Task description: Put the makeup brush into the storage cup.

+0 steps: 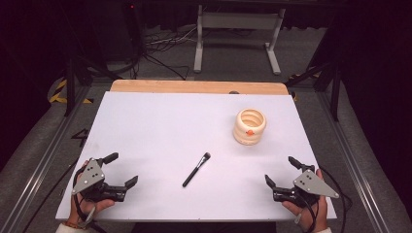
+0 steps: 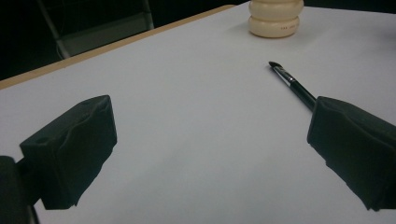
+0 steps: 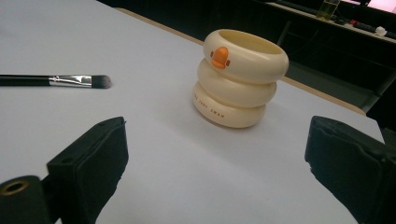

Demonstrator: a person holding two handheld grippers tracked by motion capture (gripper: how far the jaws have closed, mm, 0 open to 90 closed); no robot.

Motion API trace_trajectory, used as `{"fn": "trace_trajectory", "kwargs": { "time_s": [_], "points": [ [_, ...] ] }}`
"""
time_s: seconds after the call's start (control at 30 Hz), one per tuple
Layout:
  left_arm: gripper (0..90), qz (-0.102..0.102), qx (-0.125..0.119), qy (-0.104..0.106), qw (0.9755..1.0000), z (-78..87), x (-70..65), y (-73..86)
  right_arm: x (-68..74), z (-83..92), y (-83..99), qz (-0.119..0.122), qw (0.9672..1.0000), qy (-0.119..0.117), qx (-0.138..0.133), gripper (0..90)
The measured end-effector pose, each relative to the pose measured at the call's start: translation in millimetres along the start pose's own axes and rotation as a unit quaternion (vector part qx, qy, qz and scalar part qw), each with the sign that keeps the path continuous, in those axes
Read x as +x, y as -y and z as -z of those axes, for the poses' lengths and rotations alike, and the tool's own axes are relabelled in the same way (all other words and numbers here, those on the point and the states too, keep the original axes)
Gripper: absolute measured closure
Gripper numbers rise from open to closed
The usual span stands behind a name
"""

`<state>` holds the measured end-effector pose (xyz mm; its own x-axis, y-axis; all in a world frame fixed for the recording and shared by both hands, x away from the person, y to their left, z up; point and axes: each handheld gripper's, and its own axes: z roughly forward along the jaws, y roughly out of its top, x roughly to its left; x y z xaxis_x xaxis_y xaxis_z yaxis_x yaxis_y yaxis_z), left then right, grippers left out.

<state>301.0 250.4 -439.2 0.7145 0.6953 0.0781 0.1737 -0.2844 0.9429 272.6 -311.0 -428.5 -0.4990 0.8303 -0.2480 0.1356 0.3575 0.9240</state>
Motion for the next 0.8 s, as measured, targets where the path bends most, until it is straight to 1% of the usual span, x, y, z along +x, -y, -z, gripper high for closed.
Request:
{"fn": "trace_trajectory", "kwargs": {
  "time_s": [0.1,0.17,0.23,0.33,0.47,0.5,0.53,0.6,0.63,0.67,0.7,0.73,0.77,0.8],
  "points": [
    [4.9,0.001,0.011,0.0,0.9999,-2.1,-0.6,-1.0,-1.2,0.9,-0.3,0.003,1.0,0.002,0.002,7.1],
    [5.3,0.007,0.021,-0.002,0.9998,-4.9,-0.9,-1.1,-2.6,1.9,-1.2,0.0,1.0,0.002,-0.001,7.1],
    [5.5,0.011,0.022,0.0,0.9997,-6.5,-1.0,-1.4,-3.4,2.1,-1.9,-0.002,1.0,0.003,-0.001,7.2],
    [5.5,0.008,0.024,0.001,0.9997,-7.2,-3.3,-3.5,-4.0,1.1,-2.6,-0.002,1.0,0.004,-0.001,7.3],
    [5.8,0.011,0.044,-0.002,0.9989,-10.8,-6.5,-13.3,-5.1,0.9,-2.7,-0.006,0.9999,0.008,0.002,7.5],
    [5.8,0.012,0.047,0.004,0.9988,-11.6,-7.5,-16.4,-5.3,0.9,-2.3,-0.007,0.9999,0.01,0.004,7.5],
    [5.9,0.012,0.047,0.004,0.9988,-11.6,-7.5,-16.4,-5.3,0.9,-2.3,-0.007,0.9999,0.01,0.004,7.5],
    [7.2,0.013,0.077,-0.003,0.997,-16.1,-9.1,-25.0,-5.9,0.0,-1.5,-0.009,0.9999,0.007,0.008,7.5],
    [6.5,0.015,0.082,0.009,0.9965,-18.0,-9.2,-28.6,-5.9,-0.8,-1.3,-0.01,0.9999,0.007,0.01,7.5],
    [7.0,0.017,0.094,0.008,0.9954,-20.5,-9.7,-33.9,-5.9,-1.5,-1.0,-0.012,0.9999,0.004,0.011,7.5],
    [9.0,0.022,0.114,0.018,0.9931,-25.0,-9.9,-39.4,-5.5,-2.1,-0.6,-0.015,0.9998,-0.002,0.01,7.5],
    [8.3,0.025,0.124,0.027,0.9916,-28.7,-11.4,-43.6,-5.0,-2.2,-0.7,-0.012,0.9998,-0.004,0.012,7.5],
    [9.1,0.026,0.133,0.027,0.9904,-32.0,-13.3,-46.8,-4.8,-2.6,-0.7,-0.011,0.9999,-0.004,0.012,7.5],
    [9.8,0.014,0.155,0.032,0.9873,-39.7,-17.3,-53.5,-4.9,-2.7,-0.8,-0.01,0.9998,-0.005,0.013,7.5]
  ]
}}
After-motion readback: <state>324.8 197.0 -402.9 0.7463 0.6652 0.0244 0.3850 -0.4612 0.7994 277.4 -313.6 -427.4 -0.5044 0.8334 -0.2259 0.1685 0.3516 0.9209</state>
